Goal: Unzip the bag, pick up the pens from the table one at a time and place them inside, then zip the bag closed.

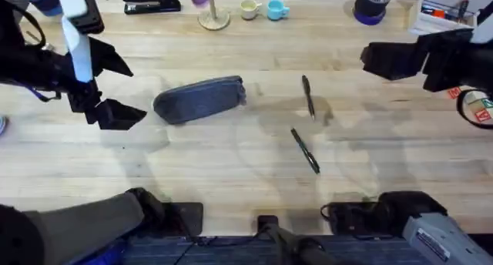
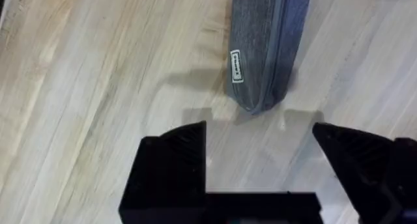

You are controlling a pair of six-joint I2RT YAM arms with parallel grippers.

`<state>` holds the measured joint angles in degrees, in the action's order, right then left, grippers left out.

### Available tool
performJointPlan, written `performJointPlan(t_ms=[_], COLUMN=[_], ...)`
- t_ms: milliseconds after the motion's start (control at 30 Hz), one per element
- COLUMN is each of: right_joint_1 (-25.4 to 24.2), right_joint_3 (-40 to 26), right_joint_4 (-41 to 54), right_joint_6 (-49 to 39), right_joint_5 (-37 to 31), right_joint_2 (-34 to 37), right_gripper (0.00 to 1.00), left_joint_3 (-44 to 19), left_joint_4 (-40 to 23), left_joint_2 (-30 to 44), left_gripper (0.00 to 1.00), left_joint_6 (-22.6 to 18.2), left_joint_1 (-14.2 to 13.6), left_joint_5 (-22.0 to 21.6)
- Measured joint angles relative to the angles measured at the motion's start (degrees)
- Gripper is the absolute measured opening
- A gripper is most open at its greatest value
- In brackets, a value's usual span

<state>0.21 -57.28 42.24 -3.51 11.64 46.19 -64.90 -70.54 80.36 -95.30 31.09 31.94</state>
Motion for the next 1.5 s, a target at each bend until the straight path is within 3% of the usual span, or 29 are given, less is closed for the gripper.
performJointPlan(t_ms=[433, 967, 1233, 1267, 1433, 1500], right_joint_1=[0.0, 0.0, 0.0, 0.0, 0.0, 0.0], right_joint_3=[0.0, 0.0, 0.0, 0.0, 0.0, 0.0], right_joint_4=[0.04, 0.04, 0.04, 0.04, 0.04, 0.04], right_joint_6=[0.0, 0.0, 0.0, 0.0, 0.0, 0.0], right_joint_5=[0.0, 0.0, 0.0, 0.0, 0.0, 0.0], right_joint_2=[0.0, 0.0, 0.0, 0.0, 0.0, 0.0], right_gripper=[0.995, 0.995, 0.995, 0.995, 0.995, 0.995], left_joint_3=[0.0, 0.0, 0.0, 0.0, 0.0, 0.0], left_joint_4=[-0.2, 1.42, 3.55, 3.66, 4.15, 4.16], left_joint_2=[2.56, 22.05, 22.12, 22.12, 22.12, 22.12], left_gripper=[0.993, 0.993, 0.995, 0.944, 0.364, 0.203], left_joint_6=[-0.33, -0.33, -0.33, -0.22, -0.37, -0.34], left_joint_1=[-0.04, -0.04, -1.26, -1.77, -4.58, -5.27], left_joint_5=[0.52, 13.95, 15.02, 15.02, 14.43, 13.85])
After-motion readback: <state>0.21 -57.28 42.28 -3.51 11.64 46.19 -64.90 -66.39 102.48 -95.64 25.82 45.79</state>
